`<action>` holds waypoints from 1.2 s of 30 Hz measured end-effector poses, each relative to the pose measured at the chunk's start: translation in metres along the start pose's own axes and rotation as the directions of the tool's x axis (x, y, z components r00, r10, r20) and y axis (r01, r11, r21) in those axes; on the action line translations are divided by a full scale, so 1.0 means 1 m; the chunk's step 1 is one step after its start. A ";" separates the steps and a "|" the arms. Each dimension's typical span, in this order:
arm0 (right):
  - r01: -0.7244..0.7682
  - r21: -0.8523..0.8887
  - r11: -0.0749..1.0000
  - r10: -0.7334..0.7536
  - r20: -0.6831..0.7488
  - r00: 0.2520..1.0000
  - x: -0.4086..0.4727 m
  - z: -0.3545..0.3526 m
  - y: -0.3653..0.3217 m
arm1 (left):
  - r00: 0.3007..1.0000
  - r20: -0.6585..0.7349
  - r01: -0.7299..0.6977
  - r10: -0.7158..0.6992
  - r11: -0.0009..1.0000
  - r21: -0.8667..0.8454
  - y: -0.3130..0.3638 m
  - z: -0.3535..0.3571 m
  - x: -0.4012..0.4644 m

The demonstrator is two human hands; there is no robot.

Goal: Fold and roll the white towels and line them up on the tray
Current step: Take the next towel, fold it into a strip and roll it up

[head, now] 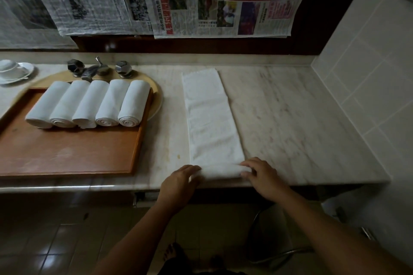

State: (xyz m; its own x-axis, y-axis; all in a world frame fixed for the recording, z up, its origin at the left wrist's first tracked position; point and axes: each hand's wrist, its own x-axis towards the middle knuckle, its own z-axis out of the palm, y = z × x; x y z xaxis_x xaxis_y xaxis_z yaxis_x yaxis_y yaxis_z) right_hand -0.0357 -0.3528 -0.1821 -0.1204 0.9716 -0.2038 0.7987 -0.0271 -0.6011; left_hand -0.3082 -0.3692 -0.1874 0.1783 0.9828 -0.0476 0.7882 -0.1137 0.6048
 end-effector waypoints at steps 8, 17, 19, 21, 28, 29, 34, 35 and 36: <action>-0.193 -0.153 0.969 0.203 0.053 0.978 0.025 -0.018 -0.030 | 0.984 0.118 0.104 -0.134 0.967 0.233 0.005 -0.004 0.021; 0.126 -0.519 0.846 -0.285 -0.238 0.928 0.012 0.010 -0.014 | 0.953 -0.162 -0.156 0.257 0.872 0.465 -0.004 0.010 0.020; 0.175 -0.523 0.834 -0.330 -0.217 0.919 0.001 0.017 -0.003 | 0.934 -0.126 -0.228 0.334 0.830 0.509 -0.009 0.015 0.015; 0.174 -0.460 0.871 -0.290 -0.194 0.937 -0.008 0.021 0.007 | 0.918 -0.135 -0.259 0.372 0.824 0.504 -0.012 0.018 0.003; 0.053 0.138 0.989 -0.029 -0.168 0.985 -0.007 0.015 -0.001 | 0.989 -0.142 -0.044 0.037 0.998 -0.049 -0.005 0.019 -0.017; 0.005 0.197 0.980 0.021 -0.130 0.991 -0.005 0.010 -0.004 | 0.991 -0.126 0.021 -0.041 0.987 -0.159 -0.004 0.017 -0.015; -0.129 0.201 0.971 0.126 0.028 0.992 0.017 -0.008 -0.015 | 0.984 0.014 0.172 -0.176 0.935 -0.309 -0.004 0.007 0.006; -0.149 0.178 0.973 0.147 0.029 0.989 0.023 -0.008 -0.016 | 0.979 0.022 0.198 -0.201 0.934 -0.296 -0.004 0.006 0.011; -0.171 0.167 0.971 0.170 0.023 0.985 0.029 -0.008 -0.018 | 0.975 0.020 0.220 -0.223 0.938 -0.268 -0.004 0.005 0.015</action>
State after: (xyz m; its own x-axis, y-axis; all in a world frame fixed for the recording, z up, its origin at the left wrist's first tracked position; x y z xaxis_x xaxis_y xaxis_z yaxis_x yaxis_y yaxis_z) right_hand -0.0488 -0.3223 -0.1717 0.0035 0.9473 -0.3203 0.6977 -0.2318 -0.6778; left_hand -0.3063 -0.3551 -0.1942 0.0100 0.9803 -0.1971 0.6211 0.1483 0.7696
